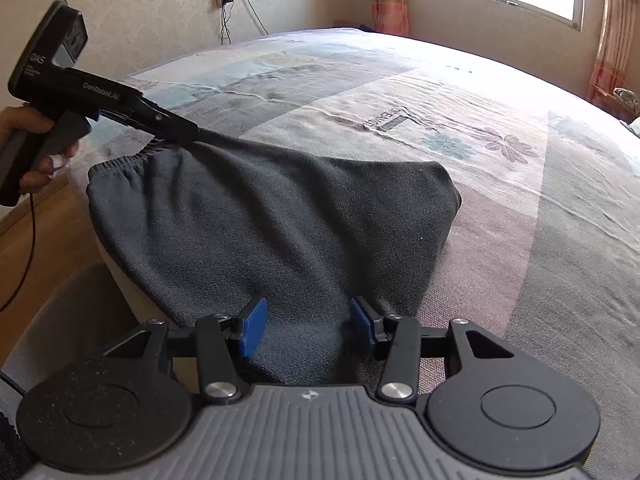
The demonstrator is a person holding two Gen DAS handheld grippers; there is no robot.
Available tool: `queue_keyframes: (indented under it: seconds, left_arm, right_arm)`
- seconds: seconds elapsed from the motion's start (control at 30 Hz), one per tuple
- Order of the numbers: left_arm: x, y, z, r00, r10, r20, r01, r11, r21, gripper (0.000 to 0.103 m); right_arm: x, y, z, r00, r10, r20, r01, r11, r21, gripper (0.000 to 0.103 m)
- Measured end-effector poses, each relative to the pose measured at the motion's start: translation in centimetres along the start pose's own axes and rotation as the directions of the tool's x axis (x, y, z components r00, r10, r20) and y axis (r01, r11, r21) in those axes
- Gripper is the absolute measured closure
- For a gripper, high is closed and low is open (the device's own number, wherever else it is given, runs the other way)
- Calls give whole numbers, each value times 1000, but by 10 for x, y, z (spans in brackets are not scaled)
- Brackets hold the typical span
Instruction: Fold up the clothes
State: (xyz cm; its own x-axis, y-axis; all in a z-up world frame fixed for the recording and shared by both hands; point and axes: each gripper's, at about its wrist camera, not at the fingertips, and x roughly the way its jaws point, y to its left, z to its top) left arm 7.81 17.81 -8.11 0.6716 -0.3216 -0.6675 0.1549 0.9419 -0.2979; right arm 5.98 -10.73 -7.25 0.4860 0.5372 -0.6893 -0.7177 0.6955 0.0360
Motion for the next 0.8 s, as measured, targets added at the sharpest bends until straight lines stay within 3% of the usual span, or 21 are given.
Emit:
queue_keyframes:
  seconds: [0.13,0.23,0.3,0.37,0.4,0.43,0.5,0.6,0.7,0.8]
  left_arm:
    - [-19,-20,-13,995,-102,-23,103,994,46,8]
    - [-11,-24,-29,989,-119,-85,123,991,48,8]
    - [-7,-16,-41,990,-94,-102,97,995,27,8]
    - [-11,-2,-51,990,-123,-71,123,992,-1,10]
    - [-14,4,-54,989,-134,-59,134,991,-17,10]
    - [-19,8,-54,988,-142,-54,140,990,-35,13]
    - [-25,8,-50,989,-134,-62,132,991,-39,14]
    - [-32,-2,-36,997,-62,-53,62,998,8,12]
    - [-30,-12,-23,999,-40,-14,41,997,64,11]
    - [-13,-16,-16,1000,-28,-4,28,996,85,10]
  right_arm:
    - [7,-2,27,998,-23,51,25,999,-42,51]
    - [27,-12,52,997,-31,76,34,999,-38,51]
    - [51,-23,59,999,-44,32,45,999,-13,51]
    - [75,-39,55,997,-73,-29,73,997,3,53]
    - [76,-47,51,999,-43,-5,43,999,15,53]
    - [74,-55,50,1000,-15,-2,15,999,39,56]
    - [67,-60,50,999,-35,-14,35,999,37,63]
    - [48,-57,49,996,-80,-25,81,996,42,61]
    - [15,-41,41,1000,11,27,-12,1000,29,60]
    - [-3,-20,24,997,71,22,-71,997,-8,60]
